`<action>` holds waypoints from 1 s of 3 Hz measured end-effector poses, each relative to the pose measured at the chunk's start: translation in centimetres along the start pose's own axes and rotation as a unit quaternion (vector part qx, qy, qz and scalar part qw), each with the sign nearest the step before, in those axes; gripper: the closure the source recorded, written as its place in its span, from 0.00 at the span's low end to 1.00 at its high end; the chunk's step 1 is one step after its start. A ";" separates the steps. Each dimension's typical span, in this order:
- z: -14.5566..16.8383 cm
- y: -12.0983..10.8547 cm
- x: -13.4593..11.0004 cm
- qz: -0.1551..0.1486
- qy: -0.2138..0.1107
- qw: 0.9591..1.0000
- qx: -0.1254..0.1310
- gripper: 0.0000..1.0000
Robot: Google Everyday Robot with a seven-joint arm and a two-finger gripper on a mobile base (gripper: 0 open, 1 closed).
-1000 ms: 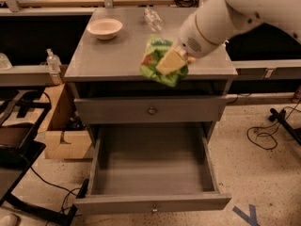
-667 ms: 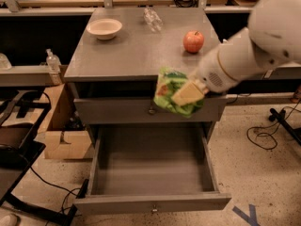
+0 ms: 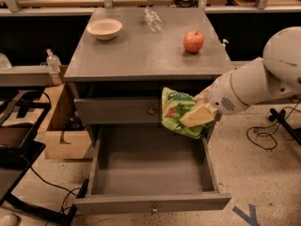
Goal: Place green rice chip bag into middle drawer
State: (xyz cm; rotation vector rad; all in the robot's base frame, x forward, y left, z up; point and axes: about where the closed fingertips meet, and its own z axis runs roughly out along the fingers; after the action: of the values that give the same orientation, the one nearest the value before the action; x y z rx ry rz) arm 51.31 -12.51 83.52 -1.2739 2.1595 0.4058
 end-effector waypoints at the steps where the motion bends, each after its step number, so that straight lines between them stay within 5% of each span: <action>1: 3.6 -0.1 1.9 0.013 0.006 1.000 -0.023 1.00; 3: 16.9 0.0 9.7 0.030 0.044 0.995 -0.089 1.00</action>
Offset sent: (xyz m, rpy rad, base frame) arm 0.0197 0.0143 -0.2226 0.0153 0.2485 0.0628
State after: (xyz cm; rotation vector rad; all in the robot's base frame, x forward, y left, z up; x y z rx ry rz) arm 53.44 -10.14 64.30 -1.3487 2.2813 0.5885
